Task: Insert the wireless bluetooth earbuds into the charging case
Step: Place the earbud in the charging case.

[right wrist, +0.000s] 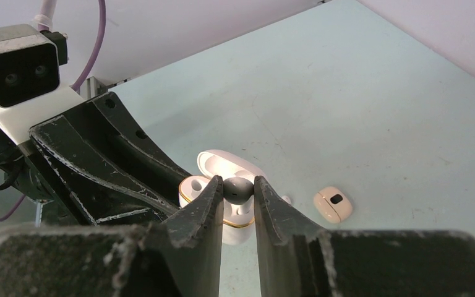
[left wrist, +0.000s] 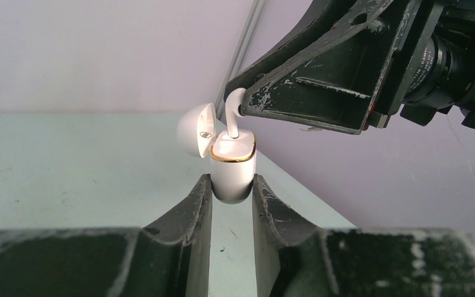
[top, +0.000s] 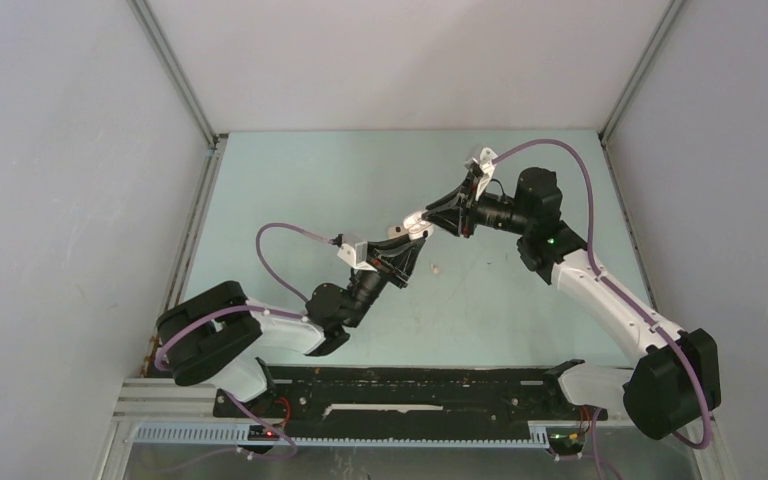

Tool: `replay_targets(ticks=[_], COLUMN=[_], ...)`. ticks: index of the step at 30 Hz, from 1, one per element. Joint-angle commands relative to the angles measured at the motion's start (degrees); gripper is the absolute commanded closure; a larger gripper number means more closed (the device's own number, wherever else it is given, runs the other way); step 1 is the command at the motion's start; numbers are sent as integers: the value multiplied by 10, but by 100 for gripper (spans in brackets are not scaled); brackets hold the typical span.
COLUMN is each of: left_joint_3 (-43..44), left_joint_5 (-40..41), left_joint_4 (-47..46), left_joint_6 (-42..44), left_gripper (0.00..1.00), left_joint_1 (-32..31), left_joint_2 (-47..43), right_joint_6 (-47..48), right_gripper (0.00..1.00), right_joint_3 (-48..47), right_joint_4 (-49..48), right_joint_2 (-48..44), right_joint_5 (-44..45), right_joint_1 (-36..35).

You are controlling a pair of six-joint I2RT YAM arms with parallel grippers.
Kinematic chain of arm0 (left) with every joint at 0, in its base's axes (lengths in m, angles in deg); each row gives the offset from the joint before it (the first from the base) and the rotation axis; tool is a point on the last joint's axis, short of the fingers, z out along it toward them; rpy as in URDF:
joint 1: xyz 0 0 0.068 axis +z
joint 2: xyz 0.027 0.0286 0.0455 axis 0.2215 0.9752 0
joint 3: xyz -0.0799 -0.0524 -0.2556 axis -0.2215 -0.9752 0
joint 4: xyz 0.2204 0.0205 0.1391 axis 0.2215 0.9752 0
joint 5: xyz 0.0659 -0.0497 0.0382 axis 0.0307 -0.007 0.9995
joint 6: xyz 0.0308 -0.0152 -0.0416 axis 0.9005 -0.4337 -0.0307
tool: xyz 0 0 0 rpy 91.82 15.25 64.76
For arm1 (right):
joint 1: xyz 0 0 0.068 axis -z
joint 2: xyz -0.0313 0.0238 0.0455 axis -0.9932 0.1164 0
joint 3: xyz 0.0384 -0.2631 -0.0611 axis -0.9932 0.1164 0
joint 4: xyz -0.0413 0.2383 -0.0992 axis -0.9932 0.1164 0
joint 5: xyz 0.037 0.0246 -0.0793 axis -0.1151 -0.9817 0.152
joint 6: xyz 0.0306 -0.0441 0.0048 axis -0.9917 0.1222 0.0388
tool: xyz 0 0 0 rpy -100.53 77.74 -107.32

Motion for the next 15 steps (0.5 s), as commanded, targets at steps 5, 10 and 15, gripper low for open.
replay_targets(ticks=[5,10,15], left_joint_3=[-3,-3,0], left_joint_5=[0,-6,-16], left_joint_4=[-47,-47,-48], left_joint_6=[25,30,40], left_gripper=[100,100,100], left_joint_1=[-2,-2,-2], left_joint_2=[-6,-3,4], right_joint_6=[-6,-6,-1], right_gripper=[73,73,67], right_joint_3=[-10,-12,-14], right_joint_4=[-7,-8,-3], right_joint_2=[-3,0,3], right_joint_5=[11,14,17], right_joint_1=[6,4,-1])
